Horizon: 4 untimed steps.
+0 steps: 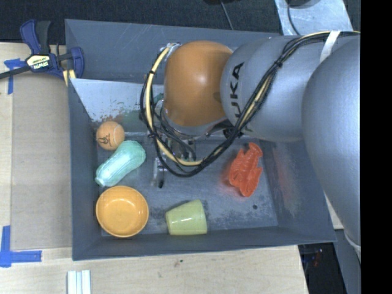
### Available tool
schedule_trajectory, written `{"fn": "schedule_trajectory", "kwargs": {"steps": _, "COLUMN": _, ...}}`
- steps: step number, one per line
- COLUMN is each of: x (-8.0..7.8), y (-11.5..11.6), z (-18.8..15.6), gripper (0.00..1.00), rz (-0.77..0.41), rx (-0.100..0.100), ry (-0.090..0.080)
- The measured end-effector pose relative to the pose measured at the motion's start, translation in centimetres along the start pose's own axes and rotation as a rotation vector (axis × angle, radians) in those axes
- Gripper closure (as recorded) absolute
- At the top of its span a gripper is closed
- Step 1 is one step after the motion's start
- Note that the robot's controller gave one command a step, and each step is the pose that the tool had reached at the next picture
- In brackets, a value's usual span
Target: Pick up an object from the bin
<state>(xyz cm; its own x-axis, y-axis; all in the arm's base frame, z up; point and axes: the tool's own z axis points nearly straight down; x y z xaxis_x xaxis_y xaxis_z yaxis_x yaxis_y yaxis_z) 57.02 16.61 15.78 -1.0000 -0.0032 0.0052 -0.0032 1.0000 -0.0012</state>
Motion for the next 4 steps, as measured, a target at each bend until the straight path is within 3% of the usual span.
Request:
{"fn": "schedule_trajectory", "kwargs": {"steps": 1, "x": -0.2, "y": -0.1, "z": -0.5, "gripper": 0.0, "rz": 0.004, "rx": -0.002, "ry": -0.008}}
{"fn": "schedule_trajectory", "kwargs": {"steps": 2, "x": -5.4, "y": 3.2, "z": 8.5, "gripper": 0.0, "rz": -0.429, "rx": 0.013, "ry": -0.013}}
{"fn": "schedule_trajectory", "kwargs": {"steps": 3, "x": -3.9, "y": 4.5, "z": 2.2, "gripper": 0.0, "rz": -0.372, "rx": -0.002, "ry": -0.013}}
{"fn": "schedule_trajectory", "kwargs": {"steps": 4, "x": -4.9, "y": 7.0, "z": 5.7, "gripper": 0.0, "rz": -0.75, "rx": 0.009, "ry": -0.005}}
